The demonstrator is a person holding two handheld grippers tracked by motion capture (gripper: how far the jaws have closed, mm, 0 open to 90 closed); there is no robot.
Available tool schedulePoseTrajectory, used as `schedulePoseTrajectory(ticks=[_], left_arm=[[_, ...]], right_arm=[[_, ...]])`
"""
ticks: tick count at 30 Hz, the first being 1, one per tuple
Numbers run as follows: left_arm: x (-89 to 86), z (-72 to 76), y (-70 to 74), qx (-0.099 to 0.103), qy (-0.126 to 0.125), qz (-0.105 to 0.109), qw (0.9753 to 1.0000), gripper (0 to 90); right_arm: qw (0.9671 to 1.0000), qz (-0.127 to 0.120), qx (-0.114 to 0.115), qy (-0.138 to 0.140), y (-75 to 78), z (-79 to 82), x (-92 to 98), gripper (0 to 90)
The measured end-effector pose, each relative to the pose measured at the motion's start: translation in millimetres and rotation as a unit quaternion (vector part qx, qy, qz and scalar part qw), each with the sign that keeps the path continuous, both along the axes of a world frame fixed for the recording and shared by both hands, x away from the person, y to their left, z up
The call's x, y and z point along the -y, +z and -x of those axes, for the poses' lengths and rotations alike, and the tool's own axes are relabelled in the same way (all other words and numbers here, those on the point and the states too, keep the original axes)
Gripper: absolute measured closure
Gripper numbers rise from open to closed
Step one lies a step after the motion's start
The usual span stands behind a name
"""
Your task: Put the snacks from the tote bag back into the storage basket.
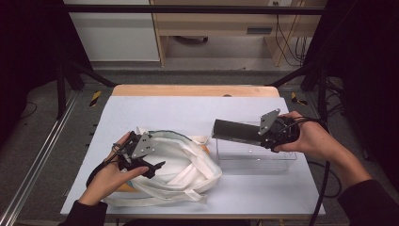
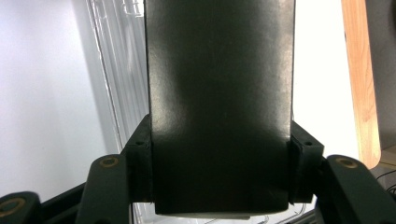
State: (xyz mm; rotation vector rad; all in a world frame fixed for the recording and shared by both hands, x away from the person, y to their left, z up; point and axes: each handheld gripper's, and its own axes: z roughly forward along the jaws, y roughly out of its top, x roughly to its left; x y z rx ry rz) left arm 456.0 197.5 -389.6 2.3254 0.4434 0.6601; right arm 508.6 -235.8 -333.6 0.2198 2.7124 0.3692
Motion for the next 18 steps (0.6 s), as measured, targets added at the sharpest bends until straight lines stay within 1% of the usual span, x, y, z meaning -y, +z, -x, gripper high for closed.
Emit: schedulePoseTrajectory(ticks=[1, 2, 4, 5, 7, 9, 10, 12, 13, 14, 16, 18], left_arm=[[-0.2, 1.3, -0.9, 0.002, 0.007, 0.008, 0.9999, 4.6], [-1.3, 2.5, -0.8, 0.003, 0.010, 0.009, 0.9999, 4.7], [-3.6, 5.8, -0.7, 0.007, 0.013, 0.017, 0.9997, 4.8], [-4.6, 7.4, -0.8, 0.005, 0.016, 0.019, 0.9997, 5.0], [-7.1, 10.8, 0.1, 0.009, 0.016, 0.012, 0.9998, 5.0], [-9.5, 12.7, 0.2, 0.011, 0.022, 0.020, 0.9995, 5.0], [-10.7, 13.3, -0.2, 0.011, 0.021, 0.018, 0.9996, 5.0], [-12.8, 13.5, -1.3, 0.011, 0.028, 0.014, 0.9994, 5.0], [-14.0, 13.3, -1.6, 0.010, 0.029, 0.017, 0.9994, 5.0], [-15.2, 13.1, -1.5, 0.011, 0.030, 0.019, 0.9993, 5.0], [-17.2, 13.5, -1.8, 0.018, 0.036, 0.030, 0.9987, 5.4], [-18.6, 12.6, -2.7, 0.015, 0.042, 0.039, 0.9983, 5.4]], right_arm=[[1.0000, -0.003, 0.003, 0.002, -0.5, -0.2, 0.9, 42.9], [1.0000, -0.007, 0.003, 0.001, -0.9, -0.1, 1.9, 42.9], [1.0000, -0.003, 0.004, -0.001, -1.2, 0.0, 3.5, 42.9], [1.0000, 0.001, 0.003, 0.001, -1.4, 0.1, 4.1, 42.9], [1.0000, 0.008, 0.000, 0.005, -1.6, 0.4, 4.7, 42.9], [0.9999, 0.007, -0.002, 0.011, -2.1, 0.0, 5.1, 42.9], [0.9998, 0.006, -0.005, 0.018, -2.3, -1.2, 5.9, 42.9], [0.9998, 0.005, -0.010, 0.017, -3.1, -3.2, 6.9, 42.9], [0.9997, 0.008, -0.011, 0.019, -3.2, -4.7, 7.5, 42.9], [0.9998, 0.006, -0.012, 0.015, -3.3, -5.2, 8.1, 42.9], [0.9998, 0.006, -0.015, 0.012, -3.3, -6.4, 10.2, 42.9], [0.9996, 0.013, -0.020, 0.015, -3.7, -7.8, 13.2, 42.9]])
